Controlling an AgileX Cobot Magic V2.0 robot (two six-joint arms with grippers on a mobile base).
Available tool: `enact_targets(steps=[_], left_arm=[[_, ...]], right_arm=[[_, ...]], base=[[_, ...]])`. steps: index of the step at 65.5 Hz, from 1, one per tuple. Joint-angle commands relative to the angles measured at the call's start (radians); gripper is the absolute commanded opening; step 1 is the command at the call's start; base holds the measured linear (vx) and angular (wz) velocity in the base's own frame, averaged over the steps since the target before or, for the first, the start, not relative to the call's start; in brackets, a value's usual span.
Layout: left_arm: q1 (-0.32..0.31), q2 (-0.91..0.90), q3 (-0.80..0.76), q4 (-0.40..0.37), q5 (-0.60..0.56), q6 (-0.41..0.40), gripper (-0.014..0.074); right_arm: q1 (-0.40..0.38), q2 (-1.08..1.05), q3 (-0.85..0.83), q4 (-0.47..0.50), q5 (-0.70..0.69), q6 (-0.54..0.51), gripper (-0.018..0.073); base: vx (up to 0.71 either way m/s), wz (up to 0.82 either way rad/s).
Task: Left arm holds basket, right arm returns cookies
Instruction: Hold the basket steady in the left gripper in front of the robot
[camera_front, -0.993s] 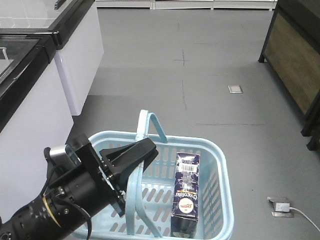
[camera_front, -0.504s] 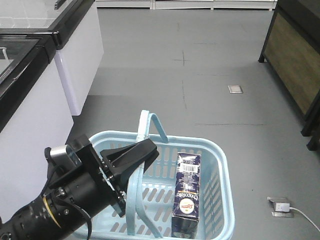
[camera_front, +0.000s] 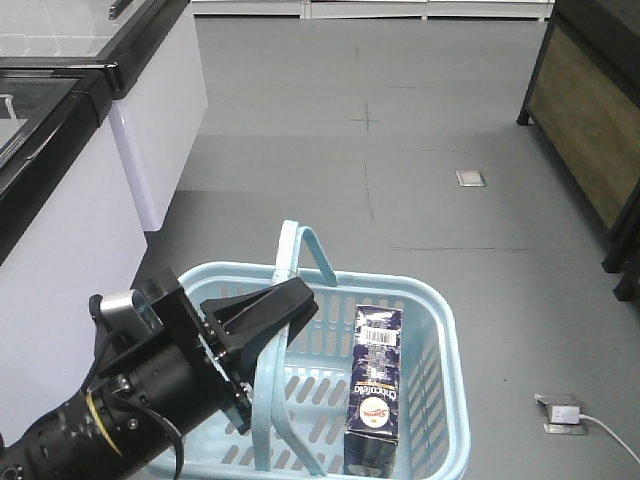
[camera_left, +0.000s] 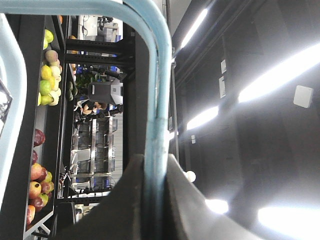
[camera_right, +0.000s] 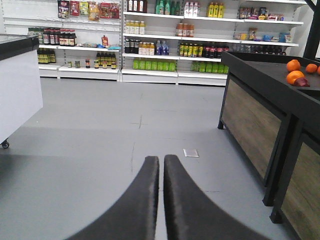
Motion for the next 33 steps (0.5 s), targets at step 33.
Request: enact_targets(steps=[33], left_arm=[[-0.006,-0.036,-0.028,-0.011,-0.287,-0.001,-0.0003]], right_arm=[[0.0,-0.013,0.018,-0.003,-0.075,-0.006,-0.0006]], base=[[0.01,0.0]])
